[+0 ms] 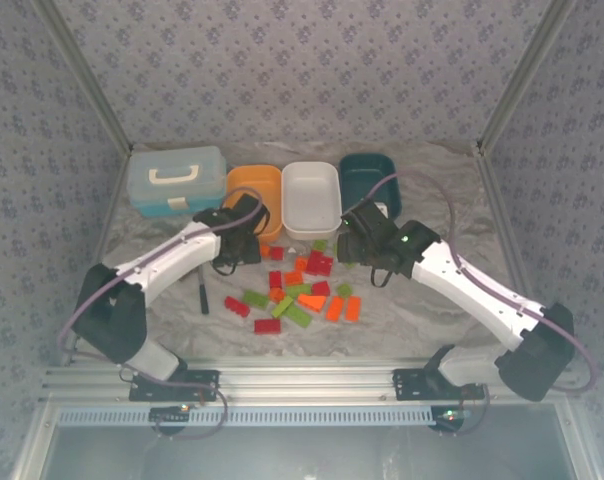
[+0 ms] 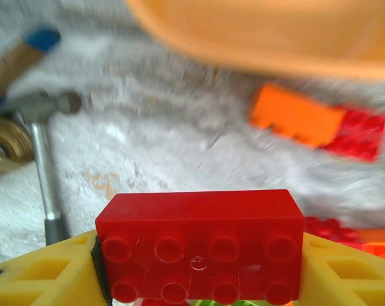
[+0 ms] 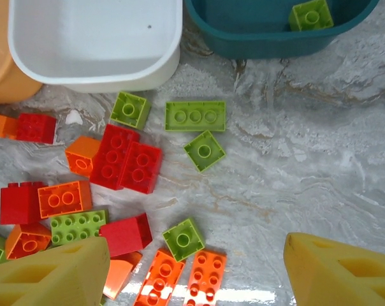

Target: Sort the legos into containers by color

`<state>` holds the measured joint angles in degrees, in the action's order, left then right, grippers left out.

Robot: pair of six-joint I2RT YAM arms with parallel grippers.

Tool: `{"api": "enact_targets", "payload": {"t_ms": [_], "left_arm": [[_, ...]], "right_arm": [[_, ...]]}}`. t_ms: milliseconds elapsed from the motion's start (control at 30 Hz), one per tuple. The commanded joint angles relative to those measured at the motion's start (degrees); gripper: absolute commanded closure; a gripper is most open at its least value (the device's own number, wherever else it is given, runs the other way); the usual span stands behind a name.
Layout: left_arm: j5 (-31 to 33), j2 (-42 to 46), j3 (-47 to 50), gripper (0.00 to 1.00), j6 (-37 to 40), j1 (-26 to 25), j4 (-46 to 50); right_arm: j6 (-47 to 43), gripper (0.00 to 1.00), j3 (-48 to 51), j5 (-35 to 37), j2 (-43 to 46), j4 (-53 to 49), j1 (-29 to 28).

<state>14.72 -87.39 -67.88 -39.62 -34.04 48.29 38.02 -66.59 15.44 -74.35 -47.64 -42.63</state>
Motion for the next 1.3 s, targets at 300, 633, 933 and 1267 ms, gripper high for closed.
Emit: {"api": "enact_targets", "payload": {"t_ms": [300,633,933,1267], "left_arm": [[-2.2,-18.9,-28.3,0.39,10.2,8.6,3.2],[-4.7,-35.7,-42.9,0.38,12.5,11.1,6.3],[-6.3,-39.5,-41.3,0.32,12.2,11.0,5.6],[-6.7,-40.0,-41.2,0.24,13.2,11.2,5.7]], "right_arm": [[3.1,0.24,-0.3,-6.7,-8.3,5.6,-0.1],[4.1,0.24,0.2,-5.9,-9.6,4.2,0.7],[1.1,0.25,1.0,-5.8,-13.6,3.1,5.7],[-4.4,0.24,0.3,-7.6,-14.7,1.9,9.3]]}}
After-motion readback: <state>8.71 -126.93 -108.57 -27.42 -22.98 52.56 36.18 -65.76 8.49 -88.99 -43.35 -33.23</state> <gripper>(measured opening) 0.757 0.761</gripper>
